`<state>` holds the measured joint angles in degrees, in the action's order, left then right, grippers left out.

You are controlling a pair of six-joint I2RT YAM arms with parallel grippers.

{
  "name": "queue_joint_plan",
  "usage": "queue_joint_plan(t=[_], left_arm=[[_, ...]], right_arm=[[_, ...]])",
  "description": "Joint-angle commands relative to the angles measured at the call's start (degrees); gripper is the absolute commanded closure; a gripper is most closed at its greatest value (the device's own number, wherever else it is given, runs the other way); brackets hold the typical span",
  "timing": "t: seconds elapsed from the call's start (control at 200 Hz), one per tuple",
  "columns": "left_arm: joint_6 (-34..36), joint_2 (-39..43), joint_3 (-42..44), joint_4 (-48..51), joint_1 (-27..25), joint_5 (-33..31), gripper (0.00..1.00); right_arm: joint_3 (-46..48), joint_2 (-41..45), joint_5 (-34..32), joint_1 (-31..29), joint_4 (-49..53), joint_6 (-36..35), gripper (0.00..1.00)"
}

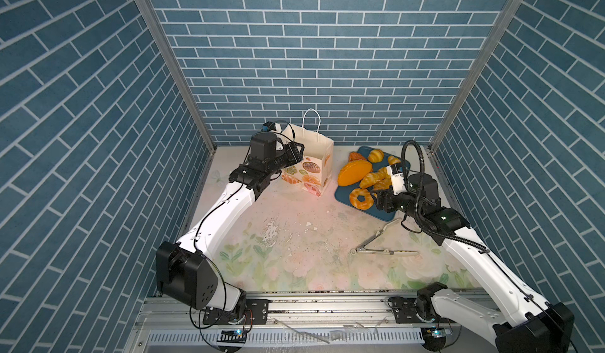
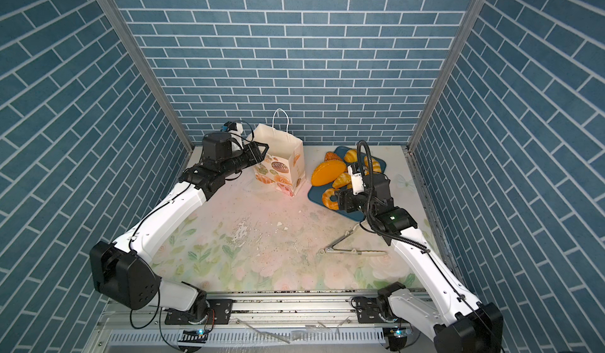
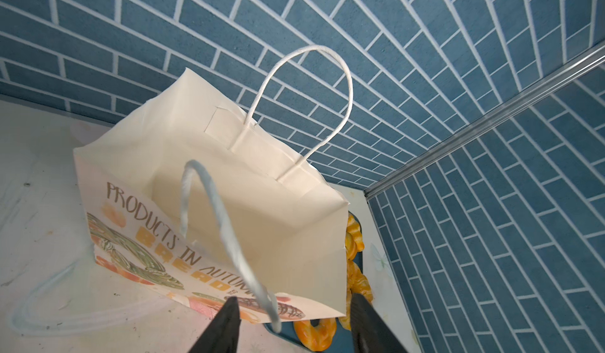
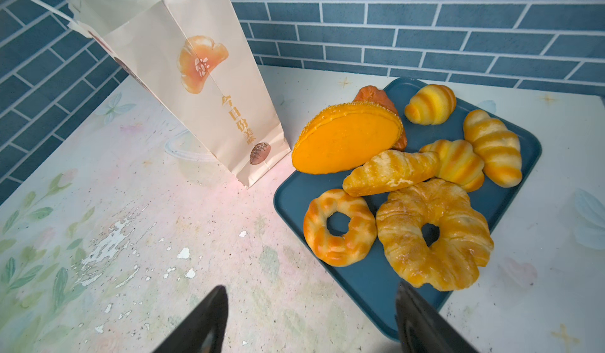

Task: Place the fake bread into the paper bag
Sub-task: 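Reach the left gripper to the bag handle while the right arm nears the tray, then grasp the bag handle with the left gripper and pull the bag upright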

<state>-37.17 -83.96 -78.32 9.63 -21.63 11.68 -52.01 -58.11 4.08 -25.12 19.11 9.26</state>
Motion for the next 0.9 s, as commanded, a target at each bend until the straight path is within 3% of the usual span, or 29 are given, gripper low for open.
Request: queue_joint_plan(t=[0.0, 0.215, 0.455, 0.89], left_arm=[[-1.26, -0.56, -1.18, -0.48, -0.55, -0.52, 0.52], [-0.84, -1.38, -1.10, -0.90, -0.54, -0.97, 0.78], [0.93, -1.05, -1.77, 1.27, -0.57, -0.14, 0.98], [5.85, 5.22, 0.94, 4.61, -0.44, 3.19, 1.00]], right_arm=[[-0.51, 1.60, -1.71, -0.34, 1.93, -2.46, 0.20], [-2.34, 1.19, -1.31, -0.41, 3.91, -2.84, 0.21], [-1.86, 3.99, -2.13, -0.86, 5.54, -2.09, 0.22], [-1.65, 5.75, -2.78, -1.28, 5.72, 0.05, 0.22]])
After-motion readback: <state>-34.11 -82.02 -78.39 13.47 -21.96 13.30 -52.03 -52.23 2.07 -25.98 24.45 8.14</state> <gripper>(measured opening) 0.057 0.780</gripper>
